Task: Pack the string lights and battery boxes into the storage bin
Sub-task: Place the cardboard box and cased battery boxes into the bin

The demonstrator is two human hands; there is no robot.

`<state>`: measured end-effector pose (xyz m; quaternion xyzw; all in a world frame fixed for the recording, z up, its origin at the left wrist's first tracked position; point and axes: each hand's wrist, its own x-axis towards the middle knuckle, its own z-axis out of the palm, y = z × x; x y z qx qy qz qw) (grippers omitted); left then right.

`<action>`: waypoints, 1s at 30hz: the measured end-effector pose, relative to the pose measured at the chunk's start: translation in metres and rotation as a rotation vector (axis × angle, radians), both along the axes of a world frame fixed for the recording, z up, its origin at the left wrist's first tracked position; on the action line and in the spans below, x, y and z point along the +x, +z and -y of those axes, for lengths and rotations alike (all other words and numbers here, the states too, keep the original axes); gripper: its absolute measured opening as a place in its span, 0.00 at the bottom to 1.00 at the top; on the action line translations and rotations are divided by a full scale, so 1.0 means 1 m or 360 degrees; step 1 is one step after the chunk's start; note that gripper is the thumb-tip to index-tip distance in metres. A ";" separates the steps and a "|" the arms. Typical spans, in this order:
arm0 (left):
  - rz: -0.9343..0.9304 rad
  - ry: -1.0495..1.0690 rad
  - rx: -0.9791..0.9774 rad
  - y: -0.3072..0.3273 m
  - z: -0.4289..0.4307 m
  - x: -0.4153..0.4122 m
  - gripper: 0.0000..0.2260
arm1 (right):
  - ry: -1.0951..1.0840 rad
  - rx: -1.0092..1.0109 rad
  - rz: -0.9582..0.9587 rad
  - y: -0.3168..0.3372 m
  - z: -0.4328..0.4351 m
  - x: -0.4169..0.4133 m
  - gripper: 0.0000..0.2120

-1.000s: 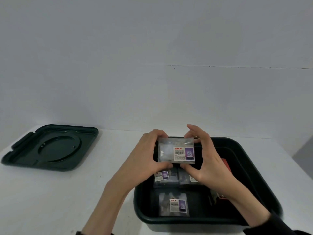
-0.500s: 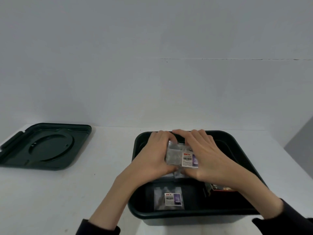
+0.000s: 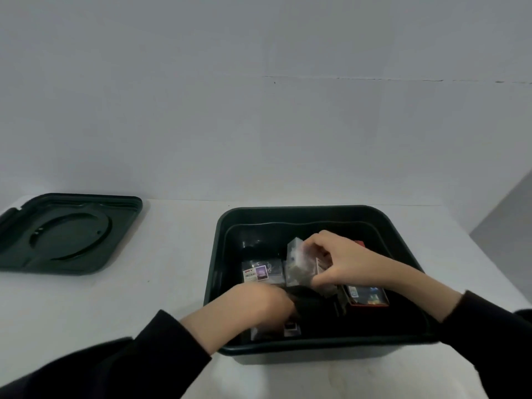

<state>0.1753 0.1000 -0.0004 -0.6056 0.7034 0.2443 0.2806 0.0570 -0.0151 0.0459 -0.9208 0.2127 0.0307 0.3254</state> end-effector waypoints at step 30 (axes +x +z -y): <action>0.0200 0.0094 -0.0360 0.008 -0.001 0.008 0.30 | 0.0745 -0.0797 -0.0616 -0.047 -0.011 0.012 0.38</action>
